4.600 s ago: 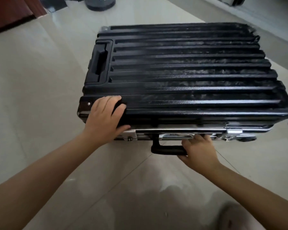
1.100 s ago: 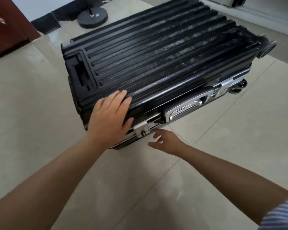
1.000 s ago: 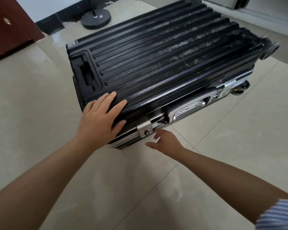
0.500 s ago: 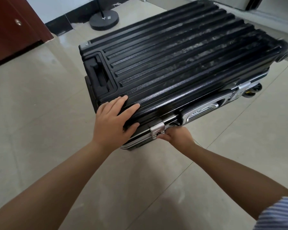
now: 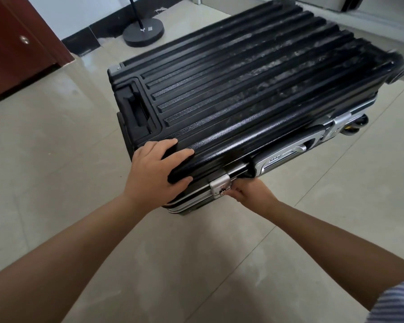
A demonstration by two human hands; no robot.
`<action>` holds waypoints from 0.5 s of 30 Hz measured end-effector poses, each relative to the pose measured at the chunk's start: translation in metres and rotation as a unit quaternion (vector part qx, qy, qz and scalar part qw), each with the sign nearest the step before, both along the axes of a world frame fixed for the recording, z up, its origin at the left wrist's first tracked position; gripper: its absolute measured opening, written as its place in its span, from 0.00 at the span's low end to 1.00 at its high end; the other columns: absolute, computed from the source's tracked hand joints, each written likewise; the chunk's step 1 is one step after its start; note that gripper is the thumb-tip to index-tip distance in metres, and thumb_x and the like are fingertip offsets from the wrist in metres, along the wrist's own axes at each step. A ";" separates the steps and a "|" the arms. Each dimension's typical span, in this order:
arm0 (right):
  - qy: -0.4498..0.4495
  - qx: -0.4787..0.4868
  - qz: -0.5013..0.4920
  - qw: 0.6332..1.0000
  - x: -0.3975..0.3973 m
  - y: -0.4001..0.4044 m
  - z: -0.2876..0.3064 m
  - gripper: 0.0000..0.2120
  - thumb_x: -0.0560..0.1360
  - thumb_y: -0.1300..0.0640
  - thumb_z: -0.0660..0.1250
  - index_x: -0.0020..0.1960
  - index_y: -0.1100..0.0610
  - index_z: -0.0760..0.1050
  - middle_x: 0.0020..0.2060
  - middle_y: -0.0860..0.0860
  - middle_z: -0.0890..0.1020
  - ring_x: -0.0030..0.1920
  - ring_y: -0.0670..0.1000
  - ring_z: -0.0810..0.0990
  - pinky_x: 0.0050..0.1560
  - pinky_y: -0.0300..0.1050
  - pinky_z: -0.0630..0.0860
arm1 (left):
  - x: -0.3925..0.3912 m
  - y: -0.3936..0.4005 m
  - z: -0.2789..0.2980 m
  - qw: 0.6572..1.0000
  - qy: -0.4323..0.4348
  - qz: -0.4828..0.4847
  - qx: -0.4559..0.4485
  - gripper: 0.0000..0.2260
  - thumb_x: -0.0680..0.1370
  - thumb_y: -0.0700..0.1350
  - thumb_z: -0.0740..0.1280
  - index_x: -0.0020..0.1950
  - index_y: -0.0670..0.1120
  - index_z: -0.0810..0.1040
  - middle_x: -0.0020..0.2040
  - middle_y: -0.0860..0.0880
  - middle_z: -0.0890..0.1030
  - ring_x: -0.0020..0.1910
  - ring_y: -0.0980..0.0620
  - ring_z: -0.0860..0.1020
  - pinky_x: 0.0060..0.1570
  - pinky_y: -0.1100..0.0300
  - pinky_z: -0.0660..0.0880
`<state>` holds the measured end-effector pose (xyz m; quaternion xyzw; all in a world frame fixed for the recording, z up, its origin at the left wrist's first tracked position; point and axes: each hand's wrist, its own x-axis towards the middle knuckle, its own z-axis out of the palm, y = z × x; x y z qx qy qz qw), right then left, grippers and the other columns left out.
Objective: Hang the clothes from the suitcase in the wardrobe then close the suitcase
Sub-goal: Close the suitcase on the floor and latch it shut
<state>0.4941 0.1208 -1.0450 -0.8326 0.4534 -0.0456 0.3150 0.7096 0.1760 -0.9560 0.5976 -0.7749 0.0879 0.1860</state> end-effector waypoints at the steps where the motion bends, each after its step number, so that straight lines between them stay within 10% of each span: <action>1: -0.001 -0.012 -0.010 1.000 0.001 0.002 -0.001 0.18 0.78 0.49 0.60 0.50 0.64 0.77 0.46 0.59 0.81 0.48 0.57 0.79 0.49 0.47 0.72 | -0.001 -0.001 -0.001 1.000 0.003 0.004 -0.006 0.20 0.68 0.57 0.61 0.57 0.53 0.72 0.52 0.40 0.80 0.52 0.48 0.68 0.50 0.48 0.72; 15: -0.061 0.024 -0.053 0.996 0.004 0.011 -0.003 0.17 0.75 0.50 0.65 0.53 0.64 0.71 0.49 0.58 0.80 0.49 0.58 0.80 0.49 0.49 0.75 | 0.000 -0.003 -0.007 0.999 -0.020 0.010 -0.026 0.19 0.68 0.56 0.61 0.57 0.53 0.70 0.51 0.40 0.80 0.50 0.48 0.68 0.48 0.53 0.72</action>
